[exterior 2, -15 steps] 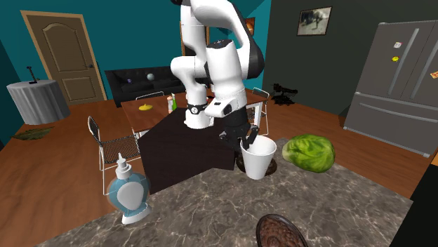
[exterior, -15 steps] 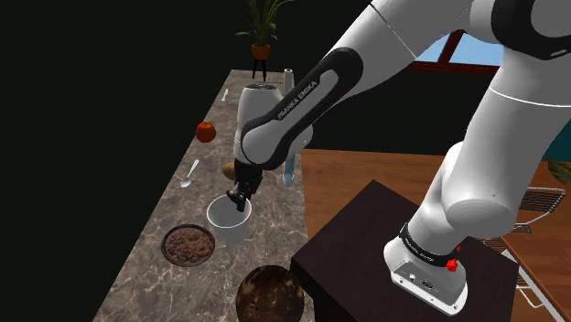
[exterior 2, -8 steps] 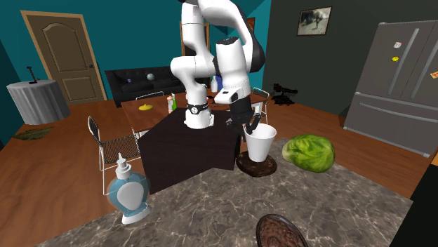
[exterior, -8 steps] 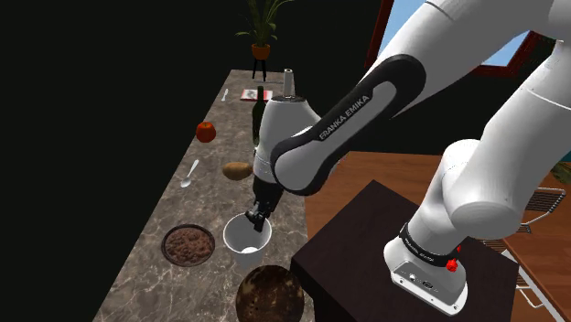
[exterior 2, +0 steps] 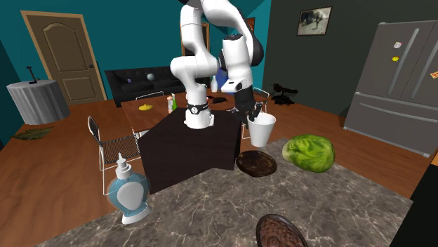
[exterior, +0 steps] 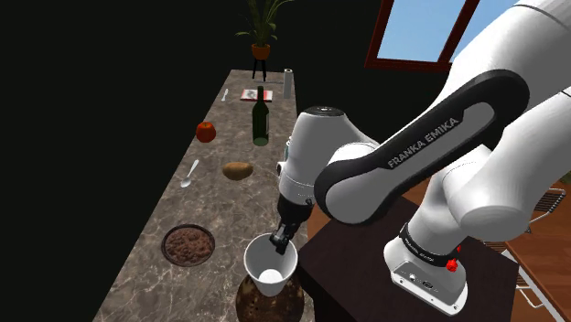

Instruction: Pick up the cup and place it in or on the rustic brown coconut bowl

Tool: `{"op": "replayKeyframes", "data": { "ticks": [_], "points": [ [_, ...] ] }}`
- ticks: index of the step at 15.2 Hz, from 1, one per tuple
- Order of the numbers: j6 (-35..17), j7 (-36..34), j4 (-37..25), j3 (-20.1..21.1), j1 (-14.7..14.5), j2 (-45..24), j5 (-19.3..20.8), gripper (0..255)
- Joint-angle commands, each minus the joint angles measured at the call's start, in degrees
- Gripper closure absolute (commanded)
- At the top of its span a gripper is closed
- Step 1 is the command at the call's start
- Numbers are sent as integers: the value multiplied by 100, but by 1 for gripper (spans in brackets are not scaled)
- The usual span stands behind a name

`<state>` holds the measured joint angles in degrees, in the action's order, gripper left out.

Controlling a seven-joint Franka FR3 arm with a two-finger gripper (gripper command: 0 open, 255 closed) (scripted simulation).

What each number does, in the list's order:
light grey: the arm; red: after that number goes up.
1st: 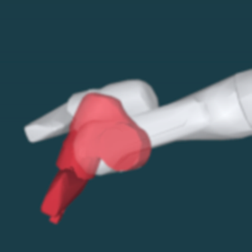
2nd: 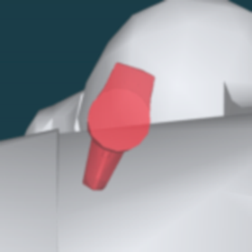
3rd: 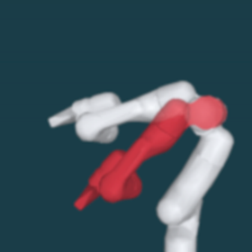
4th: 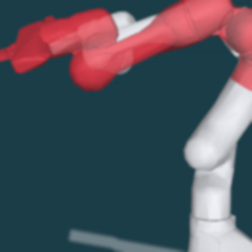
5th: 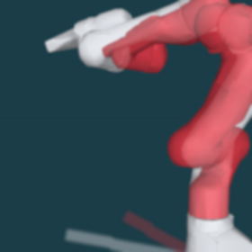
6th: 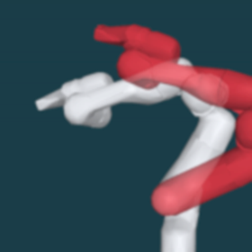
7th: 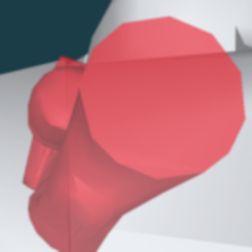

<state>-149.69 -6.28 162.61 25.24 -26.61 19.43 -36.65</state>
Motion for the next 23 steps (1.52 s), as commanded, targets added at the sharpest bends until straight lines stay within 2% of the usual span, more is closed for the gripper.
{"op": "replayKeyframes", "data": {
  "ticks": [1, 12, 19, 23],
  "points": [
    [-169, 27, 65, 39, -67, -94, -109, 255],
    [-1461, 728, 37, 48, -281, -1417, -793, 255],
    [-2219, 1639, -188, 104, -380, -2375, -1703, 255],
    [-2219, 1637, -187, 117, -367, -2375, -1700, 255]
  ]
}}
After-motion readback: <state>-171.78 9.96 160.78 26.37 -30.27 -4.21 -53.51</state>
